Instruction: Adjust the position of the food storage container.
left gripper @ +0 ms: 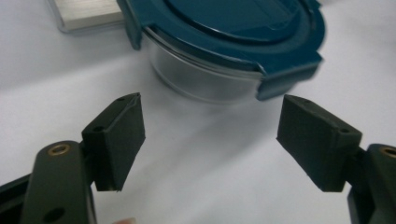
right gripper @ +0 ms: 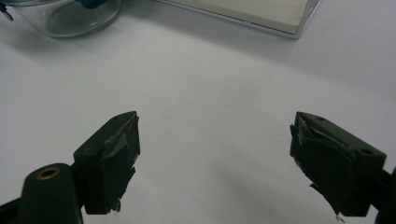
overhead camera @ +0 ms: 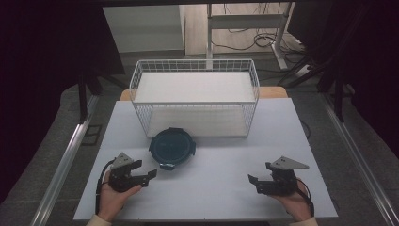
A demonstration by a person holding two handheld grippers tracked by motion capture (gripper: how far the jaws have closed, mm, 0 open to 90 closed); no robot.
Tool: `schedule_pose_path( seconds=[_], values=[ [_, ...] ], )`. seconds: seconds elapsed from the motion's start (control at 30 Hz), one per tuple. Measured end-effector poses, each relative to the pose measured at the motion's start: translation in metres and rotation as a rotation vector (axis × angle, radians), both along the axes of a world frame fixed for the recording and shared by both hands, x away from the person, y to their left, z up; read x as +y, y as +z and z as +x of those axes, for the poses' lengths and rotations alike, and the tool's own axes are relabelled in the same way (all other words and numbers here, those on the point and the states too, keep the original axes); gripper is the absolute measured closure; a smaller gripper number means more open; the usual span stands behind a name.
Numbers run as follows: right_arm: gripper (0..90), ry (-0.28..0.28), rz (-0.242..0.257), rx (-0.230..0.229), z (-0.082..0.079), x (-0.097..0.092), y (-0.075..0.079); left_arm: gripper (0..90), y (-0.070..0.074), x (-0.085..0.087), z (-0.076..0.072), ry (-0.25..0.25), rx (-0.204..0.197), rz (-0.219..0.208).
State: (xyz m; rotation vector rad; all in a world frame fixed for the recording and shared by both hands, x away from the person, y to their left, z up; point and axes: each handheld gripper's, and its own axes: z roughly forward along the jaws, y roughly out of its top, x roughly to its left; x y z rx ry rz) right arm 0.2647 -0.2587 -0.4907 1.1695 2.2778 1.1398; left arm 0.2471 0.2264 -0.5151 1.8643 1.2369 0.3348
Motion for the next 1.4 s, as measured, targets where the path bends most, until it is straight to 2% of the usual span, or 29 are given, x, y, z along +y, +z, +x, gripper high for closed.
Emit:
schedule_pose_path(
  seconds=[0.17,0.27,0.33,0.5,0.53,0.57,0.7,0.9,0.93,1.0,1.03,1.07,1.1,1.13,1.17,1.2,1.23,1.27,1.4],
  values=[
    [16.3,-0.010,0.007,0.008,-0.001,-0.004,-0.001,26.5,0.002,0.002,-0.002,0.006,0.003,-0.012],
    [16.3,-0.016,0.029,0.004,0.000,-0.004,0.001,26.7,0.004,0.004,-0.006,0.021,-0.015,-0.013],
    [16.2,-0.006,0.020,0.006,0.000,-0.003,-0.001,26.6,0.004,0.004,-0.007,0.032,-0.014,-0.018],
    [15.8,0.006,0.000,0.010,-0.003,-0.002,-0.004,26.4,0.006,0.002,-0.009,0.023,-0.028,-0.007],
    [15.6,0.008,0.033,0.027,-0.004,-0.002,-0.004,26.4,0.007,0.004,-0.010,0.025,-0.027,-0.025],
    [15.6,0.008,0.035,0.029,-0.005,-0.002,-0.003,26.4,0.008,0.005,-0.010,0.022,-0.026,-0.037],
    [15.6,-0.002,0.023,0.017,-0.005,-0.001,-0.002,26.3,0.010,0.007,-0.009,0.018,-0.031,-0.042],
    [15.6,-0.026,0.022,0.032,-0.001,-0.002,-0.005,26.1,0.014,0.014,-0.009,0.011,-0.038,-0.048],
    [15.7,-0.029,0.058,0.048,-0.001,-0.004,-0.005,26.0,0.018,0.016,-0.009,0.013,-0.046,-0.056],
    [15.8,-0.031,0.069,0.052,-0.001,-0.004,-0.004,25.9,0.020,0.016,-0.009,0.012,-0.047,-0.059],
    [15.8,-0.030,0.065,0.048,-0.001,-0.004,-0.004,25.8,0.023,0.016,-0.009,0.010,-0.048,-0.062],
    [15.8,-0.032,0.055,0.051,-0.002,-0.003,-0.004,25.7,0.029,0.016,-0.008,-0.005,-0.040,-0.085],
    [15.8,-0.032,0.055,0.051,-0.002,-0.003,-0.004,25.6,0.029,0.016,-0.008,-0.005,-0.040,-0.085],
    [15.8,-0.033,0.059,0.060,-0.001,-0.003,-0.006,25.7,0.039,0.016,-0.006,-0.018,-0.045,-0.092],
    [15.8,-0.036,0.062,0.062,-0.001,-0.003,-0.006,25.8,0.039,0.016,-0.006,-0.018,-0.045,-0.092],
    [15.8,-0.037,0.064,0.062,-0.001,-0.003,-0.005,25.9,0.049,0.014,-0.002,-0.026,-0.062,-0.077],
    [15.9,-0.037,0.063,0.058,-0.001,-0.003,-0.005,26.0,0.049,0.014,-0.002,-0.026,-0.062,-0.077],
    [15.9,-0.037,0.061,0.056,-0.001,-0.003,-0.005,26.1,0.058,0.012,0.003,-0.029,-0.068,-0.065],
    [15.9,-0.046,0.053,0.061,-0.002,-0.005,-0.005,26.3,0.071,0.006,0.012,-0.038,-0.071,-0.047]
  ],
)
